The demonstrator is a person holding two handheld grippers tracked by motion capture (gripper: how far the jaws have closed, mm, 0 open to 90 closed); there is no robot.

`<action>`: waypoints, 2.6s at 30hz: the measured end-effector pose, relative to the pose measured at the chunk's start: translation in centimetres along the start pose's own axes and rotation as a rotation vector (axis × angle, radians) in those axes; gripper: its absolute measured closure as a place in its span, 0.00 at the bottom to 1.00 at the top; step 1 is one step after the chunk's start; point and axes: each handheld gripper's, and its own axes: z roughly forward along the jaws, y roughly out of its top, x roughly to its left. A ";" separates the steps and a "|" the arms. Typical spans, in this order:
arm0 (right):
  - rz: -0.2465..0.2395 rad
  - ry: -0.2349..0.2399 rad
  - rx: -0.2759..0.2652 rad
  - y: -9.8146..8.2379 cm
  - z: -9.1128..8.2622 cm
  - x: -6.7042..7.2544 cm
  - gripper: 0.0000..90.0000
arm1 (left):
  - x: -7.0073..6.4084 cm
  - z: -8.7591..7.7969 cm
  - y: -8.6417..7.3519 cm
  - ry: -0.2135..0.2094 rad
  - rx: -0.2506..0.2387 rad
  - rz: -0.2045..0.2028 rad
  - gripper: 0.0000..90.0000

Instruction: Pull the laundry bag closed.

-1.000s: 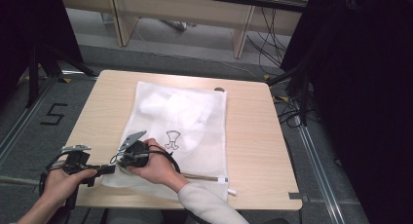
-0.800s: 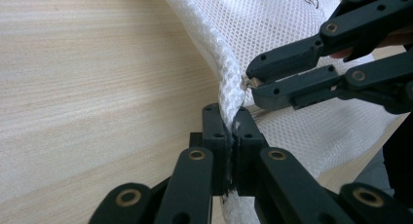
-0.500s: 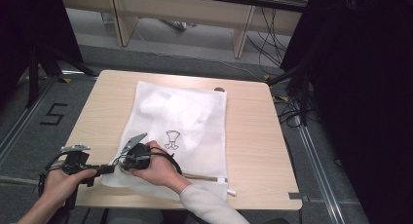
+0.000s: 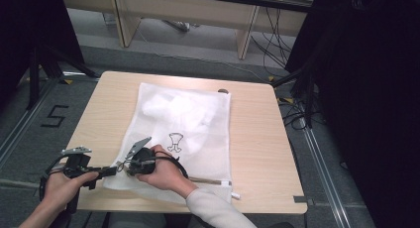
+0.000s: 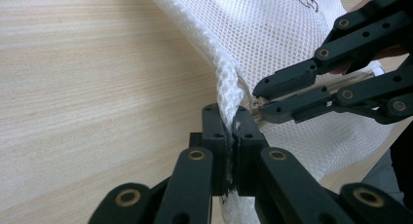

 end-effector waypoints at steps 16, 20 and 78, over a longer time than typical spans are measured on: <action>-0.010 -0.004 0.034 -0.8 -1.0 -0.2 0.92 | -0.5 0.1 0.2 0.042 0.007 0.049 0.96; -0.002 0.001 0.038 -1.2 -1.1 -0.3 0.92 | -0.5 0.2 0.1 0.045 0.006 0.048 0.96; 0.059 0.001 0.004 -4.9 -4.5 -1.3 0.92 | -0.6 0.4 0.1 0.065 0.007 0.053 0.95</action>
